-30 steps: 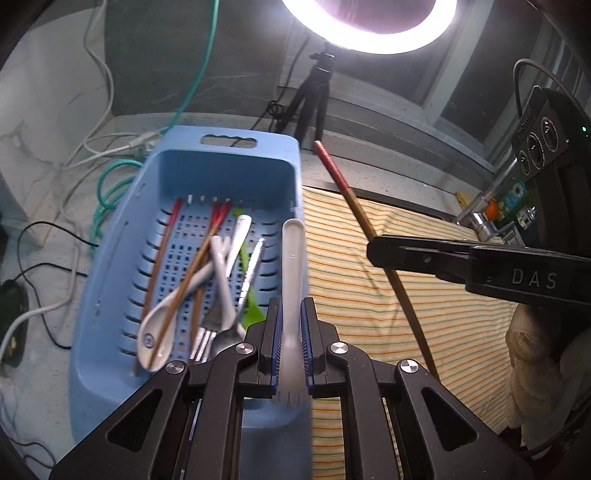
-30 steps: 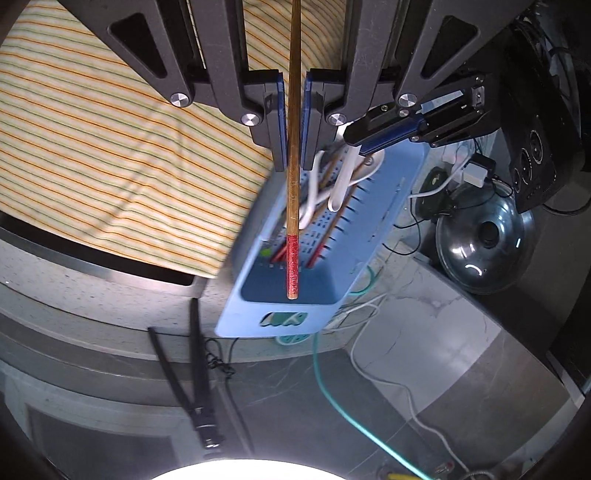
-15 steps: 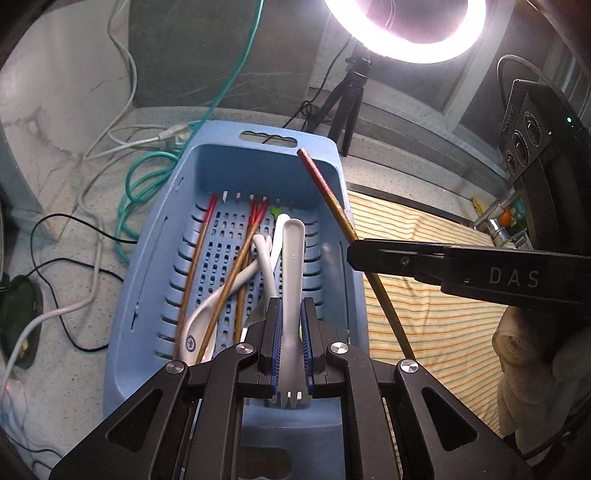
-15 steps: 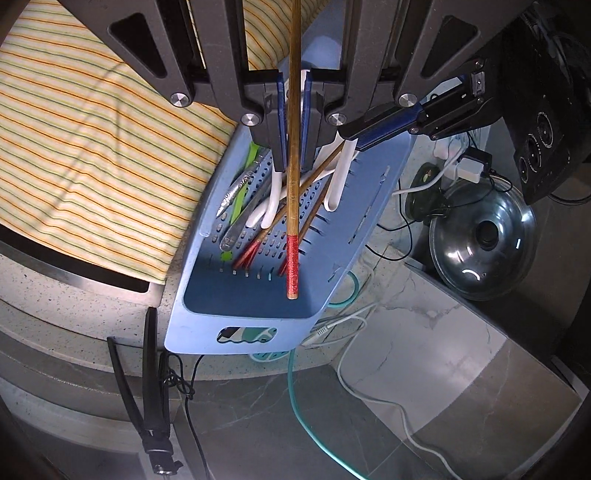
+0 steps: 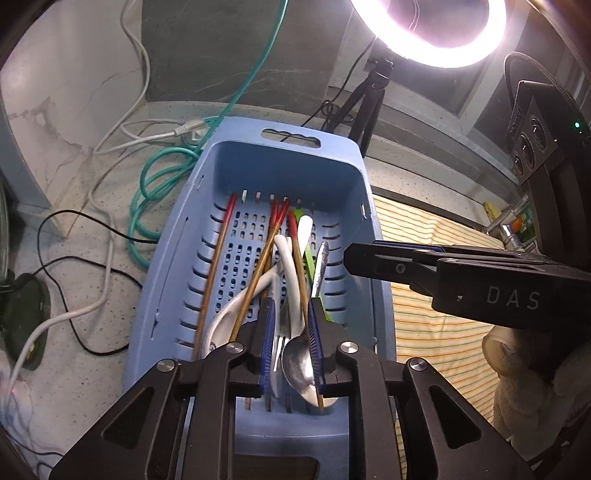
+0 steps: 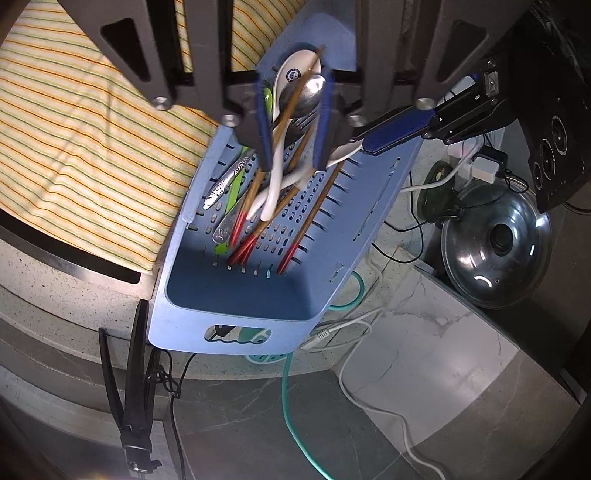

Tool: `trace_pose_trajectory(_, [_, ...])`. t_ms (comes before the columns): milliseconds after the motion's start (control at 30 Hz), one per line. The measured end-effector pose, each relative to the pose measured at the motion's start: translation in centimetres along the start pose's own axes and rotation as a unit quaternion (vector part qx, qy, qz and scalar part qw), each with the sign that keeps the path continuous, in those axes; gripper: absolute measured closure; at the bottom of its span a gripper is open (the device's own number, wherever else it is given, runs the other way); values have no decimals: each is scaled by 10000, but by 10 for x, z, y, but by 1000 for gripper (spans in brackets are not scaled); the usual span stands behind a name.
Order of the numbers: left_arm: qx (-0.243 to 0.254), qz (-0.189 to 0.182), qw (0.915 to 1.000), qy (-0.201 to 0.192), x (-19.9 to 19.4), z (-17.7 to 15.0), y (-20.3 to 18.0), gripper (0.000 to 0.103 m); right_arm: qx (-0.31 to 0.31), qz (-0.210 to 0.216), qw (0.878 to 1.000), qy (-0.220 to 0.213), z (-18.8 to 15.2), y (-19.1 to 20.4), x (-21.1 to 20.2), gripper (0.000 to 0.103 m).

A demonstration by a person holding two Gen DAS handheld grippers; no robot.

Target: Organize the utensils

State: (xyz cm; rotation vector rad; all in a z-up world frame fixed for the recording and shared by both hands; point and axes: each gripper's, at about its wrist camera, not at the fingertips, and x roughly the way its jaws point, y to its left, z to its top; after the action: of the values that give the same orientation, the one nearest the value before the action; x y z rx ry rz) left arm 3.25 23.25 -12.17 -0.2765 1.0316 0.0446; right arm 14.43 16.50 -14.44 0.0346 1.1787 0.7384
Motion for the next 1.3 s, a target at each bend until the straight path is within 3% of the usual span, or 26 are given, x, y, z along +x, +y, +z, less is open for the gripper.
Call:
trace_pose_trajectory(467, [30, 136, 9999, -5, -2, 0, -2, 86, -41, -5, 10000, -3, 1, -3, -5, 73])
trace_pose_trajectory(567, [40, 194, 9998, -46, -6, -1, -4, 80, -79, 11, 10000, -19, -1, -2, -9, 73])
trace_pose_trajectory(833, [28, 338, 9993, -137, -16, -6, -12, 79, -232, 34, 9997, -99, -7, -1, -25, 73])
trace_pose_trajectory(967, [29, 439, 9988, -197, -21, -10, -19, 70, -287, 50, 9994, -161, -12, -4, -36, 70])
trace_pose_trajectory(1300, [51, 534, 9983, -235, -28, -20, -41, 69, -299, -75, 9991, -303, -29, -29, -64, 70])
